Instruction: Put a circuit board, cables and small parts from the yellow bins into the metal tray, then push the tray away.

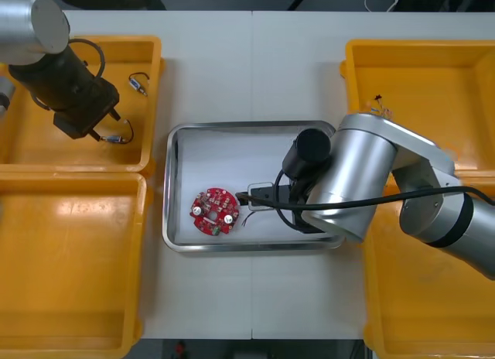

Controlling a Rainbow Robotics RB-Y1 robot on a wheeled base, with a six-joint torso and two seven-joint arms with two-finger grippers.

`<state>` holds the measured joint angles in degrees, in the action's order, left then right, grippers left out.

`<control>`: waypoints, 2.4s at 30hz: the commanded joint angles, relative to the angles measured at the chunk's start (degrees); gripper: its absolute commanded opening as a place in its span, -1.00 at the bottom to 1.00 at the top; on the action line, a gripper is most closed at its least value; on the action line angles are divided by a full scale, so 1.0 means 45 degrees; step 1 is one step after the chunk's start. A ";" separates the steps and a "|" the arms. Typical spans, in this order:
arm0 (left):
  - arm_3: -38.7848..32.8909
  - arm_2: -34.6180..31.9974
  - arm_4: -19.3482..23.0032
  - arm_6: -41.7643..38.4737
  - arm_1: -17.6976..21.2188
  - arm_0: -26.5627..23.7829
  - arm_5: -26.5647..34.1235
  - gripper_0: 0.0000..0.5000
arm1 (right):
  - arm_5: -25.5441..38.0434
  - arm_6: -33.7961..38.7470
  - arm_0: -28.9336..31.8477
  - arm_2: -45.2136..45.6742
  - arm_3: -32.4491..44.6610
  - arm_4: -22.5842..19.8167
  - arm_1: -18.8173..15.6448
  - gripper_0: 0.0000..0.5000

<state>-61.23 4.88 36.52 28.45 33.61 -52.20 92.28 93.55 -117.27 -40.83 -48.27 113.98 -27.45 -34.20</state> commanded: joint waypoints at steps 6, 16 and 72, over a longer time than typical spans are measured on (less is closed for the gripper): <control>0.0169 0.1142 0.0087 0.0065 -0.0242 -0.0236 -0.0956 1.00 | -0.0809 -0.0267 -0.0380 -0.0368 -0.0855 0.0298 0.0646 -1.00; 0.0169 0.1454 0.0106 0.0163 -0.0242 0.0233 -0.1308 1.00 | -0.0165 -0.0170 -0.0380 -0.0133 -0.0699 0.0572 0.0764 0.82; -0.7468 0.0341 -0.0011 0.2975 -0.0183 0.0721 0.3937 -1.00 | 0.3655 0.1041 -0.0399 1.0863 0.0863 -0.2514 -0.2615 1.00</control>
<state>-91.36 4.32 36.23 42.90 33.36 -49.27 109.40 109.82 -114.75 -40.94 -3.57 119.17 -38.06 -42.38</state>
